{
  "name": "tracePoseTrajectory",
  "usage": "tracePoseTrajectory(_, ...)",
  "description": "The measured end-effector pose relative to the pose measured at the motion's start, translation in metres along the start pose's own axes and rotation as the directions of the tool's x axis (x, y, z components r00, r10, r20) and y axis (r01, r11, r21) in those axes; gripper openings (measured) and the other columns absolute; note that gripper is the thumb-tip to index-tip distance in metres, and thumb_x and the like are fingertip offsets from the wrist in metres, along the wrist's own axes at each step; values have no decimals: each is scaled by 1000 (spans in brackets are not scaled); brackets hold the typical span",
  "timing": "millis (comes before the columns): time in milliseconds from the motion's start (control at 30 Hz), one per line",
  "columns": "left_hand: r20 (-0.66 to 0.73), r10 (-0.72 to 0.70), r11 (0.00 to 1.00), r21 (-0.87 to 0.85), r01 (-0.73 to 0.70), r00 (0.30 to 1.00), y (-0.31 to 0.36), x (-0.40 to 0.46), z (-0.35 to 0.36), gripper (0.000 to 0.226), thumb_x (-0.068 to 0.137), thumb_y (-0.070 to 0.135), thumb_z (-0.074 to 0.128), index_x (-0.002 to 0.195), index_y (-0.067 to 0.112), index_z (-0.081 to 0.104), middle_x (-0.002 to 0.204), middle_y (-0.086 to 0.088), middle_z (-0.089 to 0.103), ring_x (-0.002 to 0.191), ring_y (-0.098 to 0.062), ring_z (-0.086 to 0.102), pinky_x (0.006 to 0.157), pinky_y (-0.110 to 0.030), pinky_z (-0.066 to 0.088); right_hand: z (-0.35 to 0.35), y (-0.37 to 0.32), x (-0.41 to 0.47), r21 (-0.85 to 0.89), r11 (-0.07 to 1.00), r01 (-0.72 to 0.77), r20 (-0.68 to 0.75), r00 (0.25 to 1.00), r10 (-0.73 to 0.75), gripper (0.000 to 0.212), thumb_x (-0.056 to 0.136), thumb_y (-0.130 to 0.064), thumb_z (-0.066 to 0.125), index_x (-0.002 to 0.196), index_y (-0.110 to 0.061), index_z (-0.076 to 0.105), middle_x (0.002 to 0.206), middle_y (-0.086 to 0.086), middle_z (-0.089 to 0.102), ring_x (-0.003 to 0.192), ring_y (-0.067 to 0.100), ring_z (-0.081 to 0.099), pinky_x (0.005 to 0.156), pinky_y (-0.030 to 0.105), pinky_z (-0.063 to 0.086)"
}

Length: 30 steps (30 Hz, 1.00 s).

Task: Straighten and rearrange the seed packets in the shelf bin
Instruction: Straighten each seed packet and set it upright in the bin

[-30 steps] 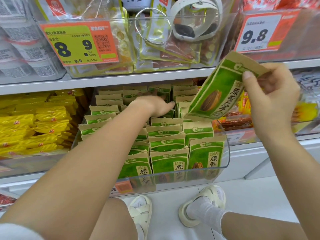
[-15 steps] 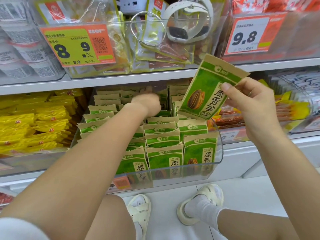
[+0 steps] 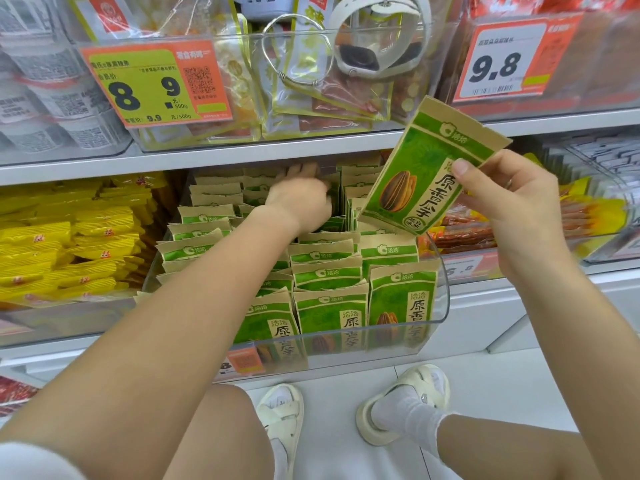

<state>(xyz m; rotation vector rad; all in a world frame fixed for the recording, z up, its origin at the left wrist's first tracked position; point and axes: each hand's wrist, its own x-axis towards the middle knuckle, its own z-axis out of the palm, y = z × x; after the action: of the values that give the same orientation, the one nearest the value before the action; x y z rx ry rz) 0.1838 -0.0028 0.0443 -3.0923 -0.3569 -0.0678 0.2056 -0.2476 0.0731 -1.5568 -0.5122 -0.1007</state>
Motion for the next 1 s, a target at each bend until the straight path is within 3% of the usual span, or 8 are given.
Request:
tracePoseTrajectory(167,217,-46,999,-6,49,975,-1,3,0,64,100,61,24,156,32,17,166,-1,-7,152,-29,-2,122,-47,2,4,-2,-1,-28,1000,7,3,1000,-6,12,89,-17,66,91,-5,65,95,21,65,87,20,62,87,49,52)
tracePoseTrajectory(333,239,-165,985,81,150,957,6,10,-3,76,94,71,24,157,29,18,164,-13,2,150,-34,6,118,-47,14,6,-5,0,-46,999,-3,2,1000,4,5,90,-14,66,89,-9,64,95,18,64,86,18,62,87,47,52)
tracePoseTrajectory(467,244,-238,969,118,215,940,7,15,-1,81,93,74,21,154,21,29,163,-16,9,148,-36,13,116,-47,18,4,-1,1,-47,999,4,5,1000,-4,28,89,-18,67,98,8,62,97,27,65,86,20,62,87,51,51)
tracePoseTrajectory(567,233,-219,974,106,199,948,4,13,-1,77,94,72,22,155,25,25,163,-15,7,148,-36,11,117,-48,17,5,0,1,-36,999,3,6,1000,-3,31,85,-22,68,99,6,64,100,32,64,85,21,62,86,53,51)
tracePoseTrajectory(700,223,-159,987,18,158,962,3,7,-2,71,96,69,24,156,32,15,165,-9,-8,151,-34,-2,119,-51,7,4,0,0,-25,1000,7,12,1000,-7,16,86,-19,67,96,-6,67,98,23,67,87,19,64,88,49,53)
tracePoseTrajectory(767,231,-141,988,-26,151,963,2,3,-4,71,96,69,21,157,33,13,165,-8,-10,151,-33,-5,120,-51,5,4,2,-1,-25,1000,13,12,1000,-12,21,87,-18,67,97,0,65,99,25,67,87,19,64,87,49,53)
tracePoseTrajectory(867,256,-112,988,-72,135,960,2,-9,-12,74,95,72,15,157,31,13,166,-8,-3,152,-32,1,121,-50,8,4,2,-2,-18,1000,-1,5,1000,1,29,84,-24,68,98,1,66,96,22,68,86,18,64,86,50,52)
tracePoseTrajectory(1000,221,-11,979,-195,56,975,7,-37,-29,74,97,68,23,153,22,30,158,-8,32,145,-31,29,115,-48,30,6,5,-2,-36,999,-10,69,998,13,5,82,-31,70,85,-26,70,85,-2,69,85,14,65,86,47,53)
